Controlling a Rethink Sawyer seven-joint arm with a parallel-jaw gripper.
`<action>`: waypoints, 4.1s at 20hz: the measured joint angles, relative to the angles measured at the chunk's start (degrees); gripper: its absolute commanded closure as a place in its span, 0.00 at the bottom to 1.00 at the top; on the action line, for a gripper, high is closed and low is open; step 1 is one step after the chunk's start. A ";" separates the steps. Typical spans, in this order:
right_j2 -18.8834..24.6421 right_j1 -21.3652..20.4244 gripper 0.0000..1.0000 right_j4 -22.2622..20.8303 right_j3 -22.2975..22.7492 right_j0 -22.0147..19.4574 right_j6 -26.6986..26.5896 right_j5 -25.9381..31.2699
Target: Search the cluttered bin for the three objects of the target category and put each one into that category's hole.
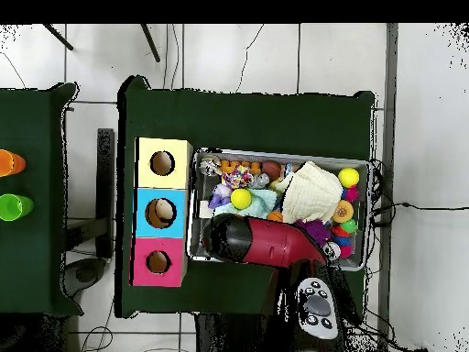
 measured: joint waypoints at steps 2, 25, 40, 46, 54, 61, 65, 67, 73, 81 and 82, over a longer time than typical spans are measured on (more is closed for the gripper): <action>0.19 -0.39 1.00 0.01 0.00 -0.05 0.00 0.06; 6.37 2.62 1.00 -0.22 -13.86 0.15 0.00 0.11; 8.15 4.58 1.00 -3.31 -17.43 1.03 0.00 -3.44; 7.94 5.74 1.00 -5.41 -15.72 1.40 0.00 -13.25; 5.83 8.15 0.00 -7.10 -13.17 2.57 0.00 -22.38; 5.56 8.37 0.00 -7.21 -11.15 1.97 0.00 -22.92; 5.52 8.24 0.00 -7.21 -9.72 1.61 0.00 -22.92; 5.53 7.65 0.00 -7.20 -8.38 1.48 0.00 -22.93; 5.76 5.68 0.00 -7.20 -4.10 -0.05 0.00 -22.93; 5.84 4.00 0.00 -7.19 0.37 -1.67 0.00 -22.93; 5.85 3.74 0.00 -7.19 0.71 -1.61 0.00 -22.93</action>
